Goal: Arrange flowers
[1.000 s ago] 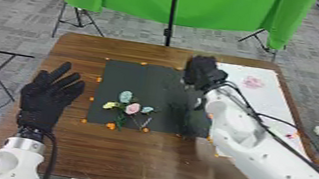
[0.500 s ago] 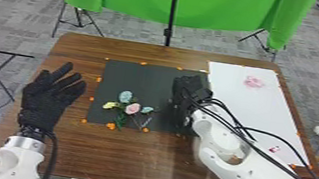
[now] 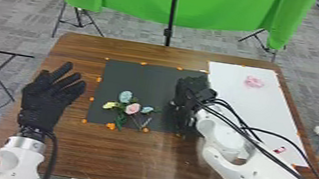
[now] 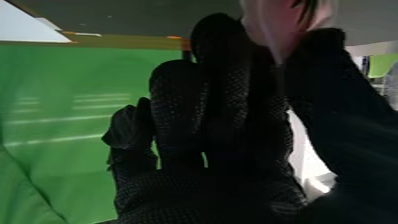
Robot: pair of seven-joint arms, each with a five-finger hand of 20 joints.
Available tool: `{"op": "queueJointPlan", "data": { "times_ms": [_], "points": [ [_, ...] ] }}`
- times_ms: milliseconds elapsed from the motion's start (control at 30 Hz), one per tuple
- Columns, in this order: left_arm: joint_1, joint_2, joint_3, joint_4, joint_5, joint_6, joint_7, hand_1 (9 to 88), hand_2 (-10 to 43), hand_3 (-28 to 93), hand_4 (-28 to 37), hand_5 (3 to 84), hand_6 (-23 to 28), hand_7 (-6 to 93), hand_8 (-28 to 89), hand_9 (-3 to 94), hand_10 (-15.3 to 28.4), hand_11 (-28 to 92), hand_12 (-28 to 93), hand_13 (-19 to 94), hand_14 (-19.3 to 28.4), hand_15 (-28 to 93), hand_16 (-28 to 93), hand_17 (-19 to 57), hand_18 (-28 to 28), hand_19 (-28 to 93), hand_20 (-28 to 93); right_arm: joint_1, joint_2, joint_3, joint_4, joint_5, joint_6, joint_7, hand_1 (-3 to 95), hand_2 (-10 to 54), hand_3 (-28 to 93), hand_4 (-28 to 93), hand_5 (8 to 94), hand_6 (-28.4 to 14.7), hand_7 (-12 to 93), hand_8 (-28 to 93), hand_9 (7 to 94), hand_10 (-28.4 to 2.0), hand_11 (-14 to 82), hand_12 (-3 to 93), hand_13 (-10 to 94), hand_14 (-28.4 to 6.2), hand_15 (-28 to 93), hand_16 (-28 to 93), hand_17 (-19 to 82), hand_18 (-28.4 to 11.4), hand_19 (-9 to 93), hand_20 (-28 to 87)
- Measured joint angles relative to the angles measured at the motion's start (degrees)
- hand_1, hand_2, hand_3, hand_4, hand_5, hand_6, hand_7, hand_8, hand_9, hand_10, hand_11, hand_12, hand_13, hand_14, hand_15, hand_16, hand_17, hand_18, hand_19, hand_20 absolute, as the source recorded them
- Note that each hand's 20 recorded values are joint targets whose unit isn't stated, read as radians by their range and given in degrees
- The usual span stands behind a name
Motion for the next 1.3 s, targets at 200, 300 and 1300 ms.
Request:
{"op": "queueJointPlan", "data": {
  "times_ms": [200, 300, 1300],
  "points": [
    [0.26, 0.0, 0.0, 0.0, 0.0, 0.0, 0.14, 20.9, 10.1, 77, -28.3, 39.9, 10.8, 12.8, -9, 36.4, 21.3, 26, 11, 26, 28.4, 55, -9, -8.4, 28.4, 59, 9, 0.35, 1.66, 0.81, -1.71, 1.41, -1.67, 0.62, 33.5, -9.5, 80, -28, 67.7, 2.6, 15, -13, 74.8, -11.1, 43.8, 19.1, 60, -11.6, 81, 17, 19, -21.5, 90, 58],
    [0.39, -0.04, -0.01, -0.01, 0.0, 0.0, 0.15, 20.9, 10.1, 77, -28.3, 39.9, 10.8, 12.8, -9, 36.3, 21.3, 26, 11, 26, 28.3, 55, -9, -8.4, 28.4, 59, 9, 0.24, 2.56, 2.28, -2.87, 2.58, -2.25, 0.89, 33.0, -9.5, 80, -28, 66.6, 2.3, 15, -13, 74.1, -11.5, 43.2, 18.7, 59, -12.0, 82, 16, 19, -21.6, 90, 59],
    [-4.19, -0.11, 3.34, 3.97, -0.38, -0.07, -0.31, 20.4, 9.9, 77, -28.3, 39.1, 10.3, 13.1, -9, 36.1, 21.1, 26, 11, 26, 28.3, 54, -9, -8.5, 28.4, 59, 9, 17.67, 8.22, -1.13, 17.01, 21.04, -4.54, 17.81, 29.5, -9.5, 82, -28, 44.4, 2.3, 16, -14, 44.4, -18.2, 15.4, 13.4, 38, -17.2, 72, 5, 13, -21.2, 86, 58]
  ]
}}
